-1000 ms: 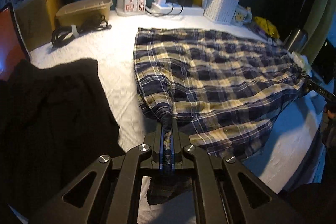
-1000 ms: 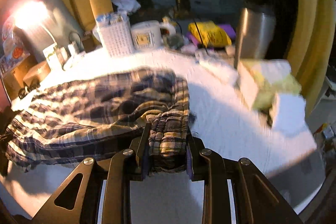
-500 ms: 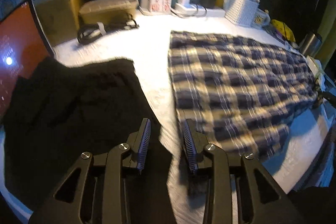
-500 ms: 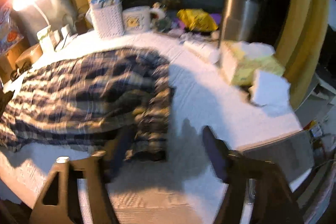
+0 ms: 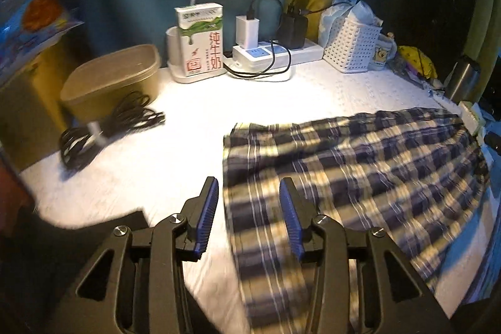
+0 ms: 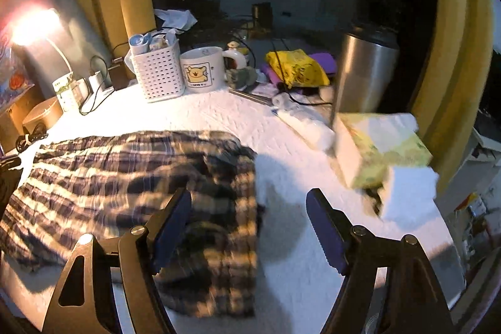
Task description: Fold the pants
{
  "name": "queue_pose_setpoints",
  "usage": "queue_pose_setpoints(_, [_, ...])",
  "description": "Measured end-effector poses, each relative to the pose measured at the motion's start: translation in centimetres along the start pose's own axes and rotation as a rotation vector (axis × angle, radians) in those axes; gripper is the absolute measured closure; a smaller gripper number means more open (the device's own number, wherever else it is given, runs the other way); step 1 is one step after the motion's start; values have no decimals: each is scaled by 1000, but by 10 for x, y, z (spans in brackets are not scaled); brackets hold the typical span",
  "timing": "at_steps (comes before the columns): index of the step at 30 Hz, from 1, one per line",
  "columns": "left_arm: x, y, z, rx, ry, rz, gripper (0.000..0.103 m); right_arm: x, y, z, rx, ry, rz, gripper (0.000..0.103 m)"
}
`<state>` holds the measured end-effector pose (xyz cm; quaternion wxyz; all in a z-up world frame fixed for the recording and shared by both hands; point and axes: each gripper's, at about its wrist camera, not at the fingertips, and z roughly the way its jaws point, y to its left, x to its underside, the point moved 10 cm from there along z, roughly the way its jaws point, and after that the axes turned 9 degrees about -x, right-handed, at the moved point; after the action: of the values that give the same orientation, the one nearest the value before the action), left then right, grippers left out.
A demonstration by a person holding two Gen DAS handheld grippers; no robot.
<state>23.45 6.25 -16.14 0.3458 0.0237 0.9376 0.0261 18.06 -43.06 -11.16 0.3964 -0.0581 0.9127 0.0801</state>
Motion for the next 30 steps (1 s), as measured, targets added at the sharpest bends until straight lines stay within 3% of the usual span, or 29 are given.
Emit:
queue_pose_setpoints(1, [-2,-1,6,-1,3,5,61,-4,1,5,-6,1,-5,26])
queue_pose_setpoints(4, [-10,1,26,-55,7,37,39,-14,1,23,-10,6,-11,26])
queue_pose_setpoints(11, [-12,-4,52,-32,46,59,39,-33,-7,63,-36,34,-2,26])
queue_pose_setpoints(12, [-11,-7,54,-23,46,64,40,-35,-7,68,-39,34,-10,26])
queue_pose_setpoints(14, [-10,-12,57,-3,48,81,74,-35,-7,80,-47,60,-6,33])
queue_pose_setpoints(17, [-8,-15,64,-11,55,104,99,-28,-10,98,-67,106,21,48])
queue_pose_setpoints(18, [-8,-17,65,-7,54,108,99,-25,-8,103,-75,122,20,60])
queue_pose_setpoints(21, [-14,-18,59,-23,17,108,101,-17,-3,114,-75,158,-19,72])
queue_pose_setpoints(30, [-52,-21,54,-32,-70,99,101,-32,-1,91,-2,72,-68,78])
